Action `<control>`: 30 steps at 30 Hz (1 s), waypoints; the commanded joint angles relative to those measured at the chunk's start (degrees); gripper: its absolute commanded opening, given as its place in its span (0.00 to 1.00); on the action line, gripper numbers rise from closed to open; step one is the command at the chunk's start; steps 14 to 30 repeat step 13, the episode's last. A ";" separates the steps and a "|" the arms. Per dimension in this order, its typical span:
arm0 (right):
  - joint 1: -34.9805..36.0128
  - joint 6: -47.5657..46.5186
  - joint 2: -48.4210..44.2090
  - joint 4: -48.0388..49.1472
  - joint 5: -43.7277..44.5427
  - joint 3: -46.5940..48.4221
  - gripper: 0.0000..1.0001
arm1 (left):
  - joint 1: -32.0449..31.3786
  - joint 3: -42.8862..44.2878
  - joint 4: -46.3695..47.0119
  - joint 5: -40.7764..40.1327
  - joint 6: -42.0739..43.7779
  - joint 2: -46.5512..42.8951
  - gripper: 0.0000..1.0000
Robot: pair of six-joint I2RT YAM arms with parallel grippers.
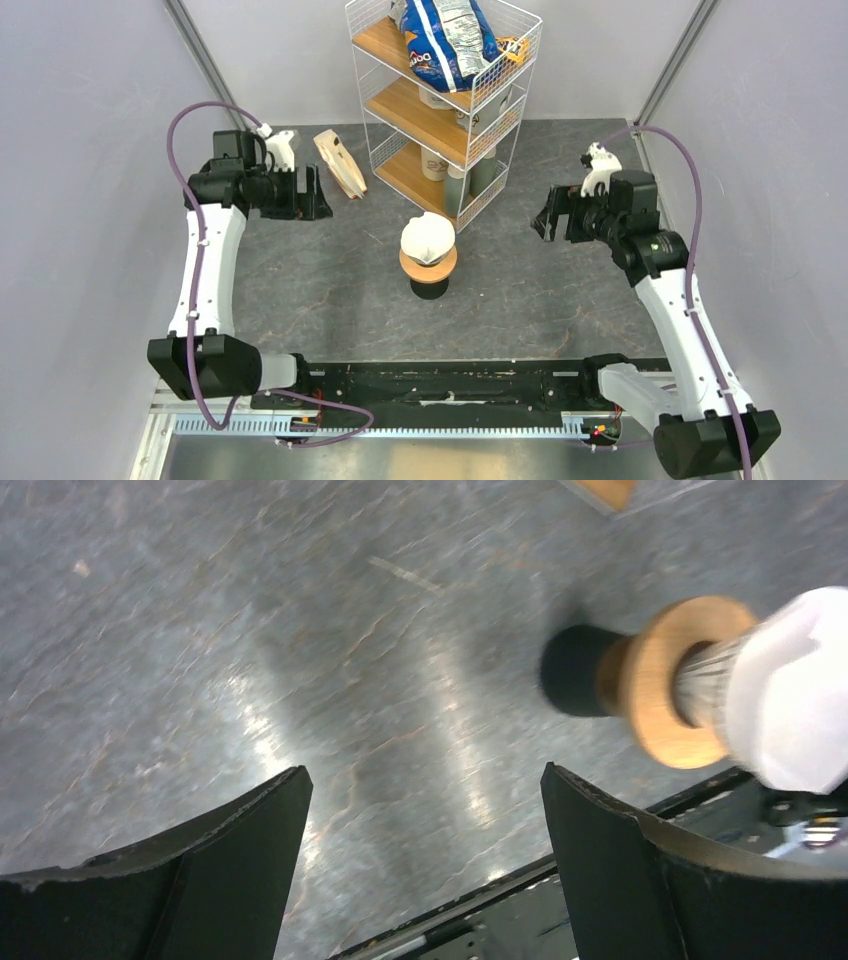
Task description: Place the coffee filter in the dripper
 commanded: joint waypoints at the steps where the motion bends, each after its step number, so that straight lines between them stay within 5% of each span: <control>1: -1.44 -0.16 -3.96 2.33 4.87 -6.84 0.97 | 0.14 -7.20 6.27 -9.12 6.03 -3.23 0.93; 11: -1.61 -1.21 -7.50 5.04 4.71 -13.05 0.97 | -0.18 -19.77 14.95 -14.19 5.02 -9.56 0.95; 30: -1.60 -1.33 -7.40 5.03 4.60 -12.39 0.97 | -0.18 -20.02 15.32 -14.56 4.91 -10.65 0.95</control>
